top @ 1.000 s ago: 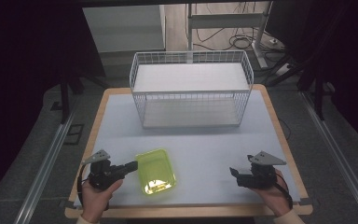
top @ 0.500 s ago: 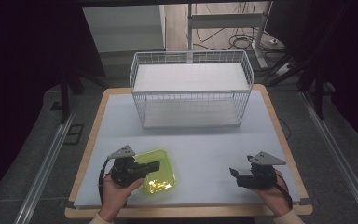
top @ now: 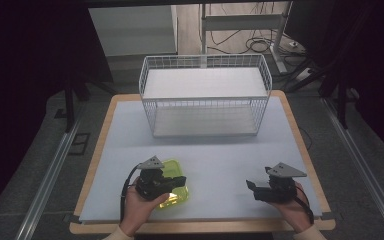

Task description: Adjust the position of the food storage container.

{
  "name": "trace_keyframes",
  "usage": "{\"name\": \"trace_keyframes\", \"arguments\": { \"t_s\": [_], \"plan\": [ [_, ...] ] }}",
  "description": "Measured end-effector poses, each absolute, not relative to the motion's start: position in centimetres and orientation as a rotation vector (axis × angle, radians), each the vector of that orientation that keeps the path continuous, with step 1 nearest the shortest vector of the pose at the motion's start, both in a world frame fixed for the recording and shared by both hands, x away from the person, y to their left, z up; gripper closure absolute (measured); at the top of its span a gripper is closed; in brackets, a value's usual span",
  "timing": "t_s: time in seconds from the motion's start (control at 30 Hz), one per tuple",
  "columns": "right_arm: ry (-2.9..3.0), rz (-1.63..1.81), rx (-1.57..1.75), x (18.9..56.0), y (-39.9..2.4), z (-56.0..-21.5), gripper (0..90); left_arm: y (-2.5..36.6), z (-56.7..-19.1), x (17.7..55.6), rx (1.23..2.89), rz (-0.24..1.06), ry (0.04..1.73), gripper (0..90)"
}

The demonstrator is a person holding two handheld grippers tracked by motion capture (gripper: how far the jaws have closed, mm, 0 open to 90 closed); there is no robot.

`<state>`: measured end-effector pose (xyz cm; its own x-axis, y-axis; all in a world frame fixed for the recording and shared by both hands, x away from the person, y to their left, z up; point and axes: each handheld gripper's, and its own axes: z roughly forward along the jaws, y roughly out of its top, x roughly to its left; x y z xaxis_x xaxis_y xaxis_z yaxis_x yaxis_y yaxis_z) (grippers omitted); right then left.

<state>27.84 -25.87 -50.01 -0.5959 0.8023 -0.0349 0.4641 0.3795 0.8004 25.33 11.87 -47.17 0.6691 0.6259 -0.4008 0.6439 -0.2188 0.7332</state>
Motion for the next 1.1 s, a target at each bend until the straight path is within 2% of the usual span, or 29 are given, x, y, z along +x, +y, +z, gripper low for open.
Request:
{"name": "trace_keyframes", "arguments": {
  "t_s": [0.57, 1.1],
  "plan": [
    [2.229, 1.086, 1.085, 27.8, -25.8, -50.0, 16.4, 9.4, -48.5, 25.2, 2.032, -0.045, 0.994, 90.0],
    [2.227, 1.083, 1.077, 27.8, -25.8, -50.0, 16.4, 8.8, -49.2, 25.2, 2.092, -0.081, 1.001, 90.0]
  ]
}}
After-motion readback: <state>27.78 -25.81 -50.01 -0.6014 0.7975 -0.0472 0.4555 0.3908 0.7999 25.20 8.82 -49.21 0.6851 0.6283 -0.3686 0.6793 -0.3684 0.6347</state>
